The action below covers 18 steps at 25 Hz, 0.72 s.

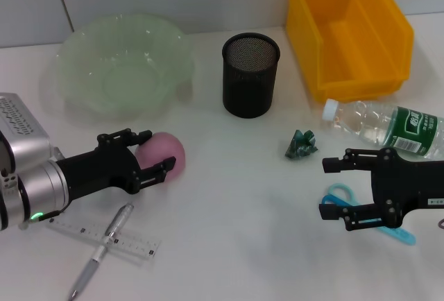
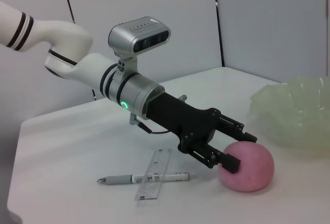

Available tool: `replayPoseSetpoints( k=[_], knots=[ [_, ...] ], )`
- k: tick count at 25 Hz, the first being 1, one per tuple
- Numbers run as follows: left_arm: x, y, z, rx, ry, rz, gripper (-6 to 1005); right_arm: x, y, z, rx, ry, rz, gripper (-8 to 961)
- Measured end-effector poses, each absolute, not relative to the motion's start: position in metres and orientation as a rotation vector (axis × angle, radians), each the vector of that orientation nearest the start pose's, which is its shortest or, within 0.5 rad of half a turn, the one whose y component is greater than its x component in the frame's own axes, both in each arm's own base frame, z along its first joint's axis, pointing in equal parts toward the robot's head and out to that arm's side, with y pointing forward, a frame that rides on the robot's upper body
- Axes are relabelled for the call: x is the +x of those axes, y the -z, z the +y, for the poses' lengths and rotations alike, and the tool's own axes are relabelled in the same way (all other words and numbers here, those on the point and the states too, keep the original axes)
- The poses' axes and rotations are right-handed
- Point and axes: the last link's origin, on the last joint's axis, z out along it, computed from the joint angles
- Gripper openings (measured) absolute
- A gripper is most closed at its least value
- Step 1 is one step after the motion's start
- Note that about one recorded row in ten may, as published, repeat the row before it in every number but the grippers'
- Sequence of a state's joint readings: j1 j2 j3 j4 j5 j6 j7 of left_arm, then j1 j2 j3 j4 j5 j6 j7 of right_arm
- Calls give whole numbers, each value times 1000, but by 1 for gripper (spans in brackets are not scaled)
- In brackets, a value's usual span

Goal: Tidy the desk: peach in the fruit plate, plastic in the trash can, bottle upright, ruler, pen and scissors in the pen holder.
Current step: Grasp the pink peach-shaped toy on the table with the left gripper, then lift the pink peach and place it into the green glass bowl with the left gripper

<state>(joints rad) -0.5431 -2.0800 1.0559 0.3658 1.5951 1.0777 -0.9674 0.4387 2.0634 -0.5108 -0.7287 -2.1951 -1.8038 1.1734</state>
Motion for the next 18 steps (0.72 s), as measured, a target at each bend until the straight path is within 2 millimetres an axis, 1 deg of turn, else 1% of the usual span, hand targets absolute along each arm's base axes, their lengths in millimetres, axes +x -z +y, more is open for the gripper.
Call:
replayPoseSetpoints(
  k=[1,9,14,17,18],
  knots=[
    [-284,67,342,-2579,465,-431,716,296,-26,279,-2826,-644,427,813],
    [-281,70,341,-2600,468,-399,535,296,-26,279,-2826,-644,426,812],
    [-275,68,340,-2607,519,-388,435,296,-26,279,-2825,-644,427,812],
    [-266,59,339,-2613,612,-345,375,297,-26,278,-2824,-641,429,812],
    [-266,59,339,-2613,612,-345,362,297,-26,278,-2824,-641,429,812]
  ],
)
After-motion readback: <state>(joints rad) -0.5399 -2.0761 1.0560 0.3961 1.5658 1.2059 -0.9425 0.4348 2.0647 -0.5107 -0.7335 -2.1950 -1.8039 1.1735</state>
